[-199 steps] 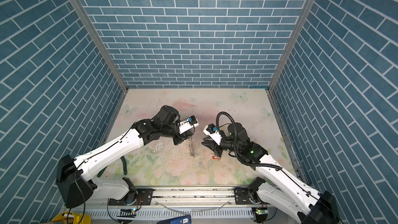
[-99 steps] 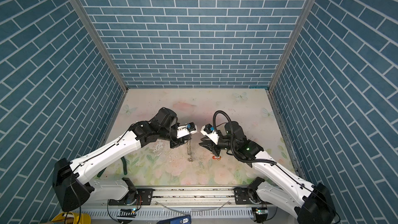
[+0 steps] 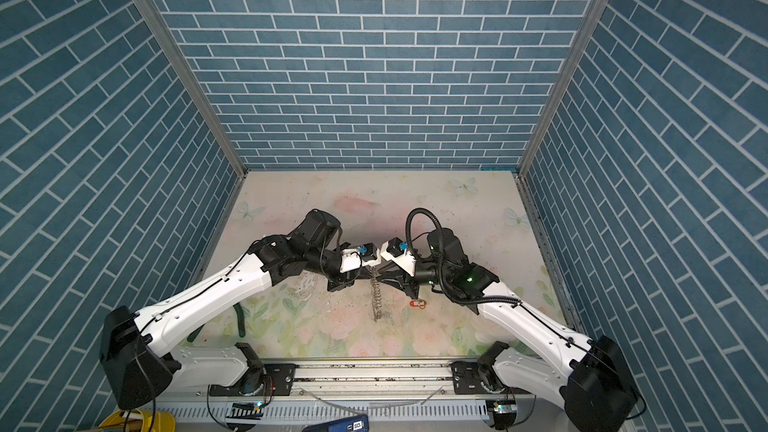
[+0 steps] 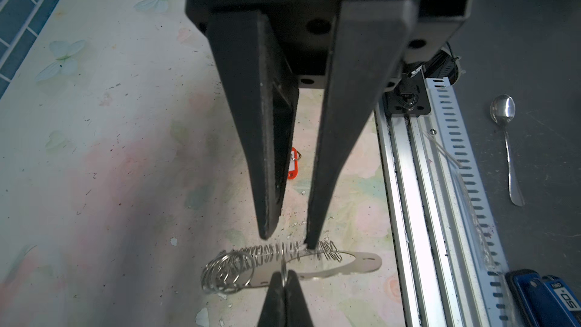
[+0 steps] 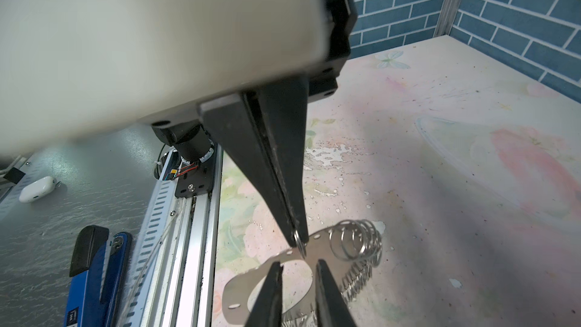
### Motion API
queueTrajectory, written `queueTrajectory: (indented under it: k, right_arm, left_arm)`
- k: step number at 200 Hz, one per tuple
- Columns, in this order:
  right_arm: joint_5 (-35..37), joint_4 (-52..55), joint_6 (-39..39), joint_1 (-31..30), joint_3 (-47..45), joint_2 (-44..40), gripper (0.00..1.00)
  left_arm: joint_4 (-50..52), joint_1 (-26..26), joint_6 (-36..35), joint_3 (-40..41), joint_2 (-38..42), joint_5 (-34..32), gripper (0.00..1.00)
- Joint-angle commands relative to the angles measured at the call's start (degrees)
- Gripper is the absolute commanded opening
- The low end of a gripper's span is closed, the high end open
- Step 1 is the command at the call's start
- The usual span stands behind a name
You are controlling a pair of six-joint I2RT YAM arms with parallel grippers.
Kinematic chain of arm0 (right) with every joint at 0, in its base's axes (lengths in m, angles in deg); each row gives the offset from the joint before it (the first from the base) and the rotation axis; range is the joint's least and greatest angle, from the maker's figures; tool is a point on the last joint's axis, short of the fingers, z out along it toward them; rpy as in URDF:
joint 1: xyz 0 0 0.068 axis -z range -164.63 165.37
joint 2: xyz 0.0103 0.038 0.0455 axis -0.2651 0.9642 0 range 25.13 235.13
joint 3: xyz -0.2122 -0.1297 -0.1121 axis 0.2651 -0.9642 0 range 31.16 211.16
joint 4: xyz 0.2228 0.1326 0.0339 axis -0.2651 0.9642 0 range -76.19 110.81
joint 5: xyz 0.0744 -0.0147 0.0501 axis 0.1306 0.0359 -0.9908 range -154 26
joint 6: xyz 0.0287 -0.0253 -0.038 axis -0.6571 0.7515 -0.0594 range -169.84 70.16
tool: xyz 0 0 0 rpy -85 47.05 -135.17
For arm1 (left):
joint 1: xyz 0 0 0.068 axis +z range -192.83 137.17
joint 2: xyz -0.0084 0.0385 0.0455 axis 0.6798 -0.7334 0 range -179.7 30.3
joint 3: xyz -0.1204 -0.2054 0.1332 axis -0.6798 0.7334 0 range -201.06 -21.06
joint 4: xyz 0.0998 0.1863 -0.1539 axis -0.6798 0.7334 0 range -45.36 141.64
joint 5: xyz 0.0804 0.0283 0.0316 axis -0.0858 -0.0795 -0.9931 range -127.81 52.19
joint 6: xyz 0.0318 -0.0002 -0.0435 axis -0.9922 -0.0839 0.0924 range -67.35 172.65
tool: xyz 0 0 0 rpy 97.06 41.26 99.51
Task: Attach keys to a key ring
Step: Pass the keyring.
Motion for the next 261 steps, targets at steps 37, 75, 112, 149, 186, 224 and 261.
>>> queueTrajectory:
  k: [37, 75, 112, 149, 186, 224, 261]
  right_arm:
    - [-5.5, -1.6, 2.0, 0.1, 1.4, 0.6, 0.15]
    - [-6.2, -1.4, 2.4, 0.2, 1.1, 1.4, 0.14]
    - [-6.2, -1.7, 2.5, 0.1, 1.0, 2.3, 0.11]
    - [-6.7, -2.6, 2.2, -0.1, 1.0, 2.1, 0.09]
    - [-6.6, -2.7, 2.2, -0.4, 0.8, 1.9, 0.11]
    - [-6.0, -3.4, 2.3, -0.5, 0.0, 0.9, 0.12]
    - [-5.3, -5.5, 1.5, -0.5, -0.7, -0.7, 0.10]
  left_arm:
    - [-1.9, 0.1, -0.3, 0.8, 1.7, 4.1, 0.00]
    - [-2.1, 0.1, 0.0, 0.9, 2.0, 4.0, 0.00]
    - [-4.4, 0.3, 1.2, 1.7, 3.0, 5.7, 0.00]
    - [-5.3, 0.3, 1.9, 1.9, 3.1, 6.6, 0.00]
    - [-7.0, 0.7, 3.5, 2.4, 3.7, 7.1, 0.00]
    - [-10.2, 2.2, 6.6, 3.1, 3.8, 9.2, 0.00]
    - [-8.9, 2.2, 6.4, 2.8, 3.1, 10.3, 0.00]
